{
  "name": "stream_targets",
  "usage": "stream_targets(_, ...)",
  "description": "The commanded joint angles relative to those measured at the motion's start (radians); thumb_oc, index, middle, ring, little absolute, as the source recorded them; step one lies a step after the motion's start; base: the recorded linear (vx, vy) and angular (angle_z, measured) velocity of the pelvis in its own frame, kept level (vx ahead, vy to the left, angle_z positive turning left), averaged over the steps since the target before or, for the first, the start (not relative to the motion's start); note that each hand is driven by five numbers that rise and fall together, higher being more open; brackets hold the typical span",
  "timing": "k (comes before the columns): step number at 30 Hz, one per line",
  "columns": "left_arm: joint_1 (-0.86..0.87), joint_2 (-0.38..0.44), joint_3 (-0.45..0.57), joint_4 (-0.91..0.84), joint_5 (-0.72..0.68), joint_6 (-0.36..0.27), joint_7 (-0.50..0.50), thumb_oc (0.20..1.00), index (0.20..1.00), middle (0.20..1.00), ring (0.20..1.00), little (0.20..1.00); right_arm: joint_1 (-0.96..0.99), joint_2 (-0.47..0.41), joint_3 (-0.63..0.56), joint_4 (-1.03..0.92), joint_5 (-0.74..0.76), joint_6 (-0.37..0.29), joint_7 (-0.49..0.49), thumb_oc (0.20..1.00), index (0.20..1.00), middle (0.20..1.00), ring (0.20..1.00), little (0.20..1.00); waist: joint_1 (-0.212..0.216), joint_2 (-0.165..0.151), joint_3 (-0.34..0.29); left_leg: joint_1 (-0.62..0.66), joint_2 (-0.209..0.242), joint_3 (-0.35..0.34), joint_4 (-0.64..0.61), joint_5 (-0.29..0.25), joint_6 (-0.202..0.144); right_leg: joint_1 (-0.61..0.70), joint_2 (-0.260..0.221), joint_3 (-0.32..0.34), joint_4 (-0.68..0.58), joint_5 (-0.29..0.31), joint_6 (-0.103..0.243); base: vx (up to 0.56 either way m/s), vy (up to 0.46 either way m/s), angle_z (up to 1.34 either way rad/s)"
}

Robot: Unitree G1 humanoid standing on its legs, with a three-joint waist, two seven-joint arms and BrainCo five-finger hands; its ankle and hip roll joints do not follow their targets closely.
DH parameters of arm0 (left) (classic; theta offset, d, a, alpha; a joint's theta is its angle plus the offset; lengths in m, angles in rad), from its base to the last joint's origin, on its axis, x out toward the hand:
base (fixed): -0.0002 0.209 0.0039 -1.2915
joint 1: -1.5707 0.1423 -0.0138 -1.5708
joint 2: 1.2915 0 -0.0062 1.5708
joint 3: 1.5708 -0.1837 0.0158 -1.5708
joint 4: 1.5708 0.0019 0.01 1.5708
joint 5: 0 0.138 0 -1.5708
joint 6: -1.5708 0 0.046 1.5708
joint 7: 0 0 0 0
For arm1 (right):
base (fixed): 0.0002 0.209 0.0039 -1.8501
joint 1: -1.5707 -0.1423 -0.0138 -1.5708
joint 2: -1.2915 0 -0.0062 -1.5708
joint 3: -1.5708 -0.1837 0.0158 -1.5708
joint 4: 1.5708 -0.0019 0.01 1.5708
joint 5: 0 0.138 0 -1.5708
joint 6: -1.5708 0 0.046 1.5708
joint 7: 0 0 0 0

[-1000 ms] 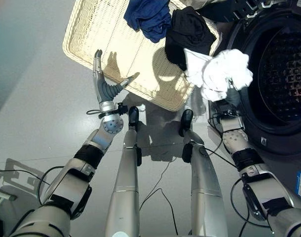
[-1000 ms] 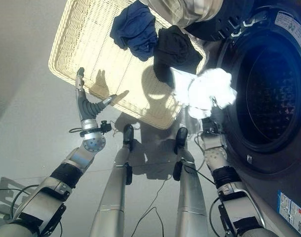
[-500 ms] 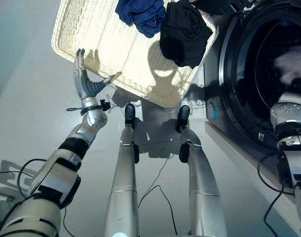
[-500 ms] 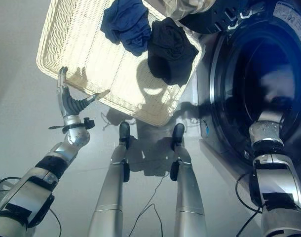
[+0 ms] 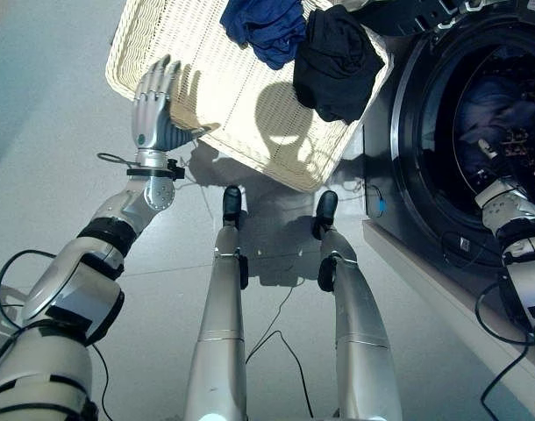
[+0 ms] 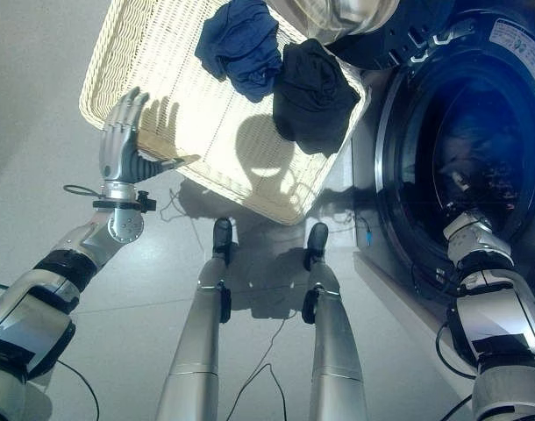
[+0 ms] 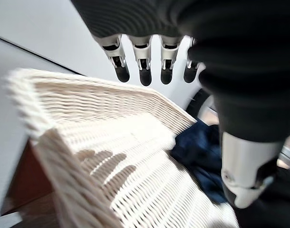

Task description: Put the clothes into the washing machine.

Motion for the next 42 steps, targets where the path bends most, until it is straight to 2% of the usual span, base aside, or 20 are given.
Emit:
stream_targets(1, -0.107, 0.013, 0.010, 0.028, 0.044, 0.034, 0.052, 1.000, 1.000, 1.000, 1.000, 1.000, -0.046, -0.196, 0.065, 0.037, -0.195, 0.110, -0.073, 1.000, 1.000, 1.000, 1.000, 1.000, -0.002, -0.062, -0.027, 0.021, -0.056, 0.007, -0.001, -0.024, 0.067, 0.005, 0.047, -0.061, 0.012, 0.053, 0.049, 0.00, -0.003, 0.06)
stream_targets(5, -0.213, -0.005, -0.067, 0.060, 0.068, 0.068, 0.030, 1.000, 1.000, 1.000, 1.000, 1.000, -0.107, -0.142, 0.137, 0.044, -0.276, 0.148, -0.091, 1.000, 1.000, 1.000, 1.000, 1.000, -0.009, -0.056, -0.027, 0.009, -0.055, 0.013, 0.000, -0.025, 0.068, -0.009, 0.049, -0.057, 0.014, 0.053, 0.049, 0.00, 0.021, 0.06)
stream_targets(12, -0.276, -0.035, -0.116, 0.109, 0.069, 0.090, 0.014, 1.000, 1.000, 1.000, 1.000, 1.000, -0.112, -0.088, 0.147, 0.056, -0.332, 0.165, -0.112, 1.000, 1.000, 1.000, 1.000, 1.000, -0.024, -0.048, -0.027, 0.003, -0.051, 0.025, -0.007, -0.029, 0.067, -0.021, 0.052, -0.043, 0.009, 0.050, 0.053, 0.00, 0.037, -0.01)
stream_targets(17, -0.307, -0.065, -0.137, 0.148, 0.093, 0.091, 0.051, 1.000, 1.000, 1.000, 1.000, 1.000, -0.103, -0.049, 0.146, 0.071, -0.376, 0.125, -0.143, 1.000, 1.000, 1.000, 1.000, 1.000, -0.038, -0.039, -0.027, -0.006, -0.052, 0.035, -0.014, -0.032, 0.064, -0.037, 0.055, -0.028, 0.001, 0.052, 0.056, 0.00, 0.058, -0.02)
stream_targets(19, -0.336, -0.079, -0.139, 0.171, 0.100, 0.106, 0.111, 1.000, 1.000, 1.000, 1.000, 1.000, -0.112, -0.022, 0.156, 0.066, -0.435, 0.093, -0.159, 1.000, 1.000, 1.000, 1.000, 1.000, -0.048, -0.033, -0.027, -0.013, -0.048, 0.044, -0.018, -0.035, 0.059, -0.051, 0.057, -0.017, 0.001, 0.048, 0.058, -0.01, 0.119, -0.09)
stream_targets(25, -0.376, -0.097, -0.117, 0.200, 0.108, 0.118, 0.183, 1.000, 1.000, 1.000, 1.000, 1.000, -0.073, 0.027, 0.140, 0.064, -0.478, 0.041, -0.152, 1.000, 1.000, 1.000, 1.000, 1.000, -0.061, -0.027, -0.027, -0.026, -0.042, 0.052, -0.023, -0.036, 0.050, -0.067, 0.060, -0.005, 0.006, 0.037, 0.059, -0.01, 0.059, -0.06)
stream_targets(33, -0.406, -0.121, -0.116, 0.220, 0.095, 0.141, 0.176, 1.000, 1.000, 1.000, 1.000, 1.000, -0.032, 0.086, 0.131, 0.031, -0.500, -0.021, -0.147, 1.000, 1.000, 1.000, 1.000, 1.000, -0.077, -0.028, -0.027, -0.043, -0.040, 0.058, -0.023, -0.039, 0.045, -0.091, 0.066, 0.005, 0.010, 0.034, 0.059, 0.00, 0.005, 0.00)
stream_targets(39, -0.427, -0.140, -0.102, 0.248, 0.066, 0.170, 0.207, 1.000, 1.000, 1.000, 1.000, 1.000, -0.009, 0.130, 0.129, -0.005, -0.536, -0.078, -0.169, 1.000, 1.000, 1.000, 1.000, 1.000, -0.094, -0.029, -0.027, -0.051, -0.036, 0.068, -0.031, -0.036, 0.040, -0.103, 0.074, 0.019, 0.005, 0.031, 0.058, -0.01, 0.032, -0.06)
stream_targets(42, -0.433, -0.145, -0.081, 0.267, 0.051, 0.161, 0.217, 1.000, 1.000, 1.000, 1.000, 1.000, 0.002, 0.148, 0.127, -0.016, -0.543, -0.109, -0.181, 1.000, 1.000, 1.000, 1.000, 1.000, -0.100, -0.028, -0.027, -0.053, -0.035, 0.072, -0.033, -0.037, 0.037, -0.107, 0.076, 0.024, 0.003, 0.027, 0.056, 0.00, 0.006, -0.01)
